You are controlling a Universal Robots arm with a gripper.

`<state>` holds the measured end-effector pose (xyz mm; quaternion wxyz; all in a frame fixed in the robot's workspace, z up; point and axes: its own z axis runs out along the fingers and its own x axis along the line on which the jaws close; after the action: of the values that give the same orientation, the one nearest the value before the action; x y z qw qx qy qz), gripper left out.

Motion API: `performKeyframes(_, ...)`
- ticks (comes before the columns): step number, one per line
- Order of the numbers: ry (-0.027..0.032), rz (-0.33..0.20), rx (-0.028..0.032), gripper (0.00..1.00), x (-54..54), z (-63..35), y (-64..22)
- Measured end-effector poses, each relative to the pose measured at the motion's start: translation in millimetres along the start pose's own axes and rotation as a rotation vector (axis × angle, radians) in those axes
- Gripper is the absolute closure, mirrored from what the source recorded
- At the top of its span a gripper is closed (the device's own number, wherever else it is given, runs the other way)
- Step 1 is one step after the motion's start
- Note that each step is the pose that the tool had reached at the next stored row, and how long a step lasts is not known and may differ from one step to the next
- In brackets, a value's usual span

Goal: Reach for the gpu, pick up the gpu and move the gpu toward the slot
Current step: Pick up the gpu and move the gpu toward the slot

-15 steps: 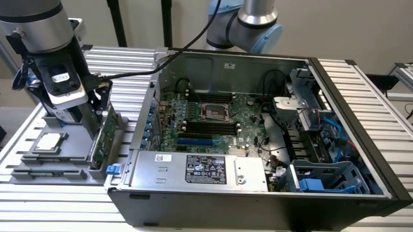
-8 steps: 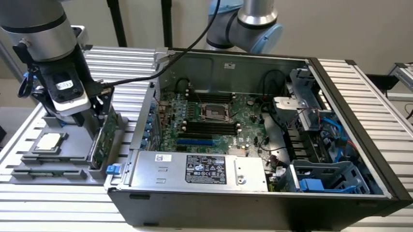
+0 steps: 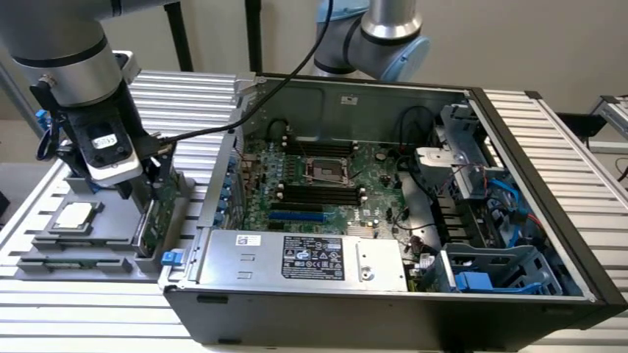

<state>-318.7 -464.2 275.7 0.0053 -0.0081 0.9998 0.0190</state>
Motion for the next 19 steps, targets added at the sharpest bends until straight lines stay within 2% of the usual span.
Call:
performKeyframes(9, -0.0029, 0.000, 0.0001, 0.52, 0.2, 16.3, 0.0)
performKeyframes(14, -0.0053, 0.000, 0.0001, 0.52, 0.3, 25.5, 3.2)
performKeyframes(18, -0.0110, 0.000, 0.0008, 0.52, 1.2, 32.7, 7.8)
performKeyframes(19, -0.0126, 0.000, 0.0031, 0.52, 1.6, 33.8, 8.2)
